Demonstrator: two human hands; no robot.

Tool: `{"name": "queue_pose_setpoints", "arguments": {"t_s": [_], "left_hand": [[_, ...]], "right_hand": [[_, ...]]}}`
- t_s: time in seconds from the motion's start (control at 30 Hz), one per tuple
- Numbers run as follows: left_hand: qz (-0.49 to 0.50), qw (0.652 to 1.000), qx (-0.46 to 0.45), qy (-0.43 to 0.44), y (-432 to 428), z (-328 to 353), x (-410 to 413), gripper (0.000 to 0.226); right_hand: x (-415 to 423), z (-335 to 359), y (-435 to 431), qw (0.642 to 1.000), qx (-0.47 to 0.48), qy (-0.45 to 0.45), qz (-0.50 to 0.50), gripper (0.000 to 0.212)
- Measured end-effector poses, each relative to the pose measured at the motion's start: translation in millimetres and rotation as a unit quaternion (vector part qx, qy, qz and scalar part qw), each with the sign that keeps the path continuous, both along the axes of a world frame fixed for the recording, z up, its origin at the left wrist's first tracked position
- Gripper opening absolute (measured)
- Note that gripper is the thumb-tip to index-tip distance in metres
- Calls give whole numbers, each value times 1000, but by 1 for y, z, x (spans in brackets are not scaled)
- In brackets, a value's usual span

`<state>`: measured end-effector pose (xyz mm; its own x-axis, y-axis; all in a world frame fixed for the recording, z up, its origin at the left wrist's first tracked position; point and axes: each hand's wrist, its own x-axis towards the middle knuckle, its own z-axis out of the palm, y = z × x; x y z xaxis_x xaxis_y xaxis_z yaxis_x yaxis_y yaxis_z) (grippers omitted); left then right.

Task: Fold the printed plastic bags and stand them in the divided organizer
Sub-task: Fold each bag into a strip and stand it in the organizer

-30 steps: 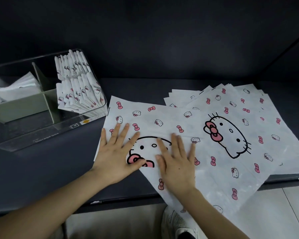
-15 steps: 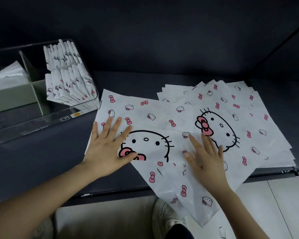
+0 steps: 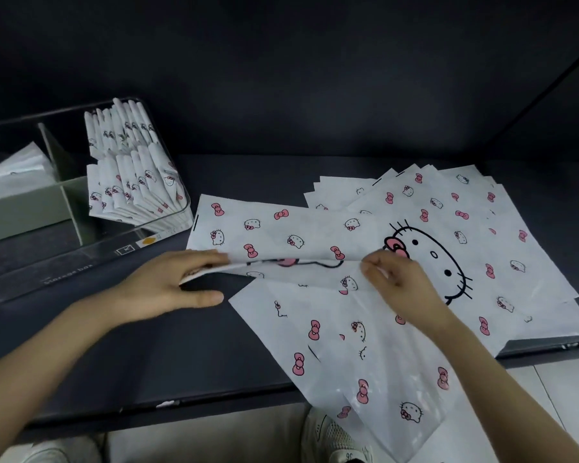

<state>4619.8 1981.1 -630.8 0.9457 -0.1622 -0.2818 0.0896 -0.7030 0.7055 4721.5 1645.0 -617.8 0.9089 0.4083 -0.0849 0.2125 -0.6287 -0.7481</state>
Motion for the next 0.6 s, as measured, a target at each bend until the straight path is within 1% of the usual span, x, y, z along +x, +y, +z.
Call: {"name": "queue_pose_setpoints", "arguments": {"t_s": [0.07, 0.13, 0.17, 0.23, 0.3, 0.37, 0.43, 0.47, 0.5, 0.53, 0.57, 0.6], "left_hand": [[48, 999, -13, 22, 11, -2, 13, 54], [127, 990, -55, 25, 17, -11, 23, 29], [149, 986, -67, 23, 18, -15, 27, 26], [154, 985, -70, 14, 16, -16, 30, 33], [163, 984, -69, -1, 10, -13, 29, 31], [169, 983, -71, -9, 4, -8, 23, 24], [159, 984, -77, -21, 2, -7, 17, 20], [150, 986, -73, -23, 1, -8, 16, 23], [148, 987, -65, -17, 0, -10, 16, 30], [153, 986, -58, -8, -1, -11, 17, 35], [171, 984, -42, -2, -1, -15, 20, 39], [194, 981, -22, -5, -3, -17, 22, 39]], "right_hand": [[18, 13, 8, 991, 83, 90, -44, 17], [34, 15, 10, 977, 140, 141, -81, 16], [39, 15, 8, 970, 156, 168, -86, 13], [42, 15, 3, 961, 154, 222, -66, 6], [38, 14, -6, 955, 146, 256, -29, 23], [32, 13, -15, 953, 159, 257, -38, 26], [26, 10, -18, 953, 159, 249, -72, 18], [24, 5, -18, 959, 128, 236, -93, 9], [23, 0, -15, 965, 87, 216, -120, 10], [25, -6, -13, 968, 48, 193, -150, 28], [27, -11, -7, 968, 25, 178, -176, 41], [28, -14, -2, 967, 17, 164, -197, 49]]}}
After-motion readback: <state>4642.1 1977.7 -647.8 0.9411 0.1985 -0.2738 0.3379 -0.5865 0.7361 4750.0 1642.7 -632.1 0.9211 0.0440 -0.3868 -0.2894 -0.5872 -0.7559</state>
